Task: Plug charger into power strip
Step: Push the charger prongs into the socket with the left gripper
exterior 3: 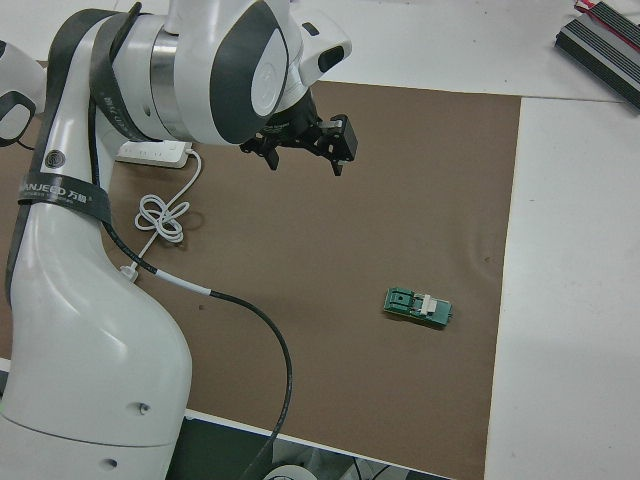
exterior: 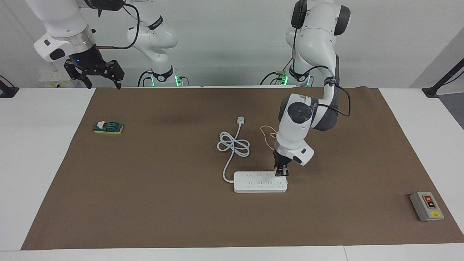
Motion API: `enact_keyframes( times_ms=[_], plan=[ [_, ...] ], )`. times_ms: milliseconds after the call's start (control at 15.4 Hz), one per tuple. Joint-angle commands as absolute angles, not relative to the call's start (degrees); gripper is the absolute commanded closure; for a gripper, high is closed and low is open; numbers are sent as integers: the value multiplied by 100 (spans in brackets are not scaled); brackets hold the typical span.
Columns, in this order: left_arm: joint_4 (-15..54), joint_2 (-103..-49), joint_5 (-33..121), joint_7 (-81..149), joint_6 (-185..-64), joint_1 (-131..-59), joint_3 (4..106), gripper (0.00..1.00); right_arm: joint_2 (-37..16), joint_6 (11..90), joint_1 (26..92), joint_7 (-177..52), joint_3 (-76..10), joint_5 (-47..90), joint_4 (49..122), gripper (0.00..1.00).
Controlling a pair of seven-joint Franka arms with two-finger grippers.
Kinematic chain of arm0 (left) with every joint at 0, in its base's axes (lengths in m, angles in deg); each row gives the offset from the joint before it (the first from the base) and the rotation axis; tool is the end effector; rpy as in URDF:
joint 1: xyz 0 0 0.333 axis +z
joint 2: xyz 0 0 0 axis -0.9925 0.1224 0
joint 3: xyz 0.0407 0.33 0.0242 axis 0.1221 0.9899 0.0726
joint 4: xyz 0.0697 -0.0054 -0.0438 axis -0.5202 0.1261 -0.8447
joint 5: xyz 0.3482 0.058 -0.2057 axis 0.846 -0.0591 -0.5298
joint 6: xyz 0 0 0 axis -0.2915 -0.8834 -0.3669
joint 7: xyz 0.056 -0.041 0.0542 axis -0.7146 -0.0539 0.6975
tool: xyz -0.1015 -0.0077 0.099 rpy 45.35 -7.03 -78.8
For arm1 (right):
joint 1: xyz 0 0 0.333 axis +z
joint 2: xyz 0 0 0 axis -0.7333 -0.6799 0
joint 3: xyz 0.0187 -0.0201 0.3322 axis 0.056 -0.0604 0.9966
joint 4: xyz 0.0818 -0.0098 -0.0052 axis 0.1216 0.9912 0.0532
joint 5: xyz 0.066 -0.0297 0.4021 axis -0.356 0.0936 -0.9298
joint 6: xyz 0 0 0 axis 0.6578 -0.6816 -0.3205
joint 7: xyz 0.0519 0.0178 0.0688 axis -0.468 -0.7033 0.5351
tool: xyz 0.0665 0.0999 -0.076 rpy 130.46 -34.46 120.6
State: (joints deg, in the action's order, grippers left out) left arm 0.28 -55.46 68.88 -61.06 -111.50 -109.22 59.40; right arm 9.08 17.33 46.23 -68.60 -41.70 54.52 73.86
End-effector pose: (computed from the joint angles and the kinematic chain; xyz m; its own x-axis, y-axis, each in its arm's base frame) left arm 0.6591 -0.3069 0.3147 0.0744 0.9969 -0.0271 0.9939 -0.0719 0.0842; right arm 0.5316 -0.0286 0.6262 0.9981 -0.0166 -0.0591 -0.0144 -0.9992 0.0366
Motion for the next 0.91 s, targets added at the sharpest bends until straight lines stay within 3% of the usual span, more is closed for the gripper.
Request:
enact_keyframes(
  times_ms=[0, 518, 842],
  plan=[
    [177, -5377, 7090, -6040, -11122, -10907, 5990, 100, 956, 1801, 4549, -6734, -4132, 5442, 7415, 0],
    [-788, -4674, 7258, -5926, -10305, -10740, 5964, 100, 956, 1793, 4540, -6717, -4132, 5442, 7415, 0],
    [-904, -4559, 6732, -5654, -10260, -10398, 5885, 100, 956, 1793, 4549, -6726, -4132, 5442, 7415, 0]
  ],
)
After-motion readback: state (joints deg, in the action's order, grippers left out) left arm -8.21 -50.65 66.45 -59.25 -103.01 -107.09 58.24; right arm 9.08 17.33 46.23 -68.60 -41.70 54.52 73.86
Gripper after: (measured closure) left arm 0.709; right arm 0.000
